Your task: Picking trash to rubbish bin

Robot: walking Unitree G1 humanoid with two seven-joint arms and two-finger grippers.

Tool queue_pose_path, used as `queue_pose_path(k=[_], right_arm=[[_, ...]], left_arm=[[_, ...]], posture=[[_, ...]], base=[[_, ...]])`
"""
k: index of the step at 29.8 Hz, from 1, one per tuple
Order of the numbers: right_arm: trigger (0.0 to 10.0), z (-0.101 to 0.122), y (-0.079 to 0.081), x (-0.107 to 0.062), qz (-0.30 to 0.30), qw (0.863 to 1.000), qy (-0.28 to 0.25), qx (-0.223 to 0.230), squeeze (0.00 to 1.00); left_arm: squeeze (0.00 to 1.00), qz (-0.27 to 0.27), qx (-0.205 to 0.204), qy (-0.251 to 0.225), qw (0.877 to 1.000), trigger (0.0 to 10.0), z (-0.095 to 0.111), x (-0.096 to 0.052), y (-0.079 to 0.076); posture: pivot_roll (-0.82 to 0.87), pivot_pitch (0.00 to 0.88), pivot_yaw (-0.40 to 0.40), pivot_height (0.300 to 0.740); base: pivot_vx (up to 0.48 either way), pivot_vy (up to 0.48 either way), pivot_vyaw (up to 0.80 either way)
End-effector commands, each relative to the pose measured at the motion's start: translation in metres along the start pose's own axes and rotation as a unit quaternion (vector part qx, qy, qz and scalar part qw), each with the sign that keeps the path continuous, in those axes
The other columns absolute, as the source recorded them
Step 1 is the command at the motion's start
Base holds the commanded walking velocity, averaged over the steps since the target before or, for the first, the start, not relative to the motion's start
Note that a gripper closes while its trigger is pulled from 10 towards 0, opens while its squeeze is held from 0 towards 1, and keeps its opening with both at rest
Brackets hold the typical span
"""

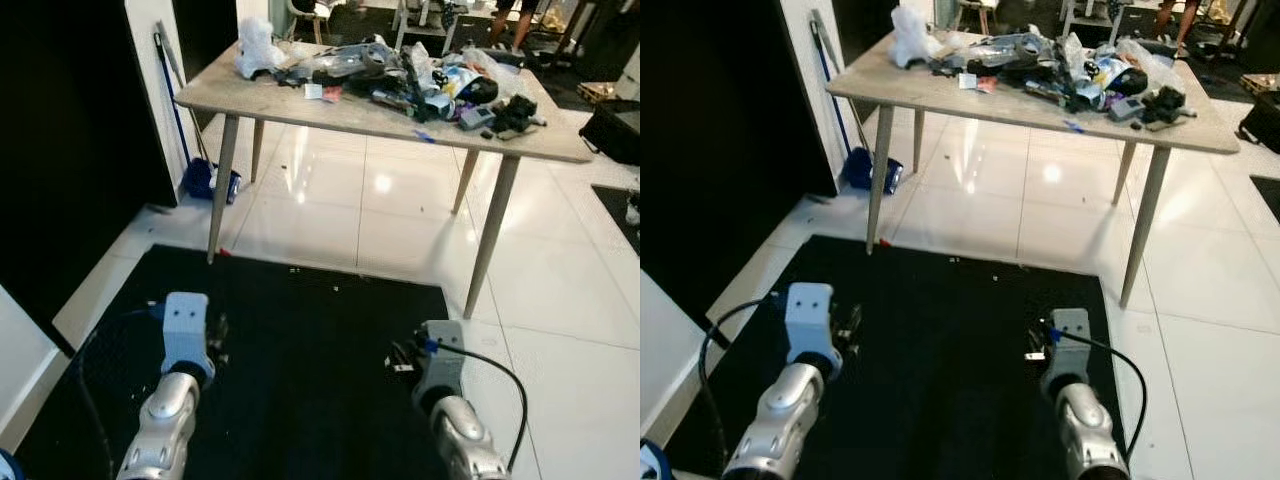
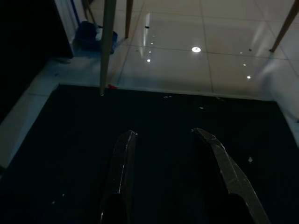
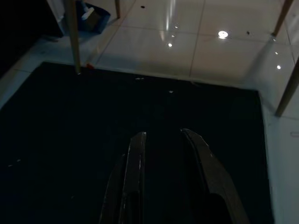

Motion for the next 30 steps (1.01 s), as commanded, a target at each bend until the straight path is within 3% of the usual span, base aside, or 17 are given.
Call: queue_pose_path(k=[1, 30], right_arm=[[10.0, -0.0059, 0.0029, -0.0018, 0.001, 1.000, 0.009, 0.006, 0.00], [10.0, -0.0057, 0.0030, -0.0016, 0.002, 1.000, 0.009, 0.005, 0.00]], left_arm=[[0.00, -0.002, -0.002, 0.009, 1.000, 10.0, -0.0042, -0.0013, -0.0003], [0.00, -0.005, -0.001, 0.008, 1.000, 10.0, -0.0040, -0.0011, -0.0020]], posture=[[0.00, 0.083, -0.039, 0.740], [0.00, 0.083, -0.041, 0.740]], base=[[0.244, 0.000, 0.00], [0.245, 0.000, 0.00]])
Point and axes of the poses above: a point about 5 cm out from each wrist's last joint towards the gripper, its own x axis pointing out of the wrist towards the gripper, its own z axis along the axis of the wrist's last joint, y = z × x, the point moved 1 cm from there along x, pointing out of the wrist towards the gripper, and after that the axes turned 8 degrees about x, right-handed, at the moved point
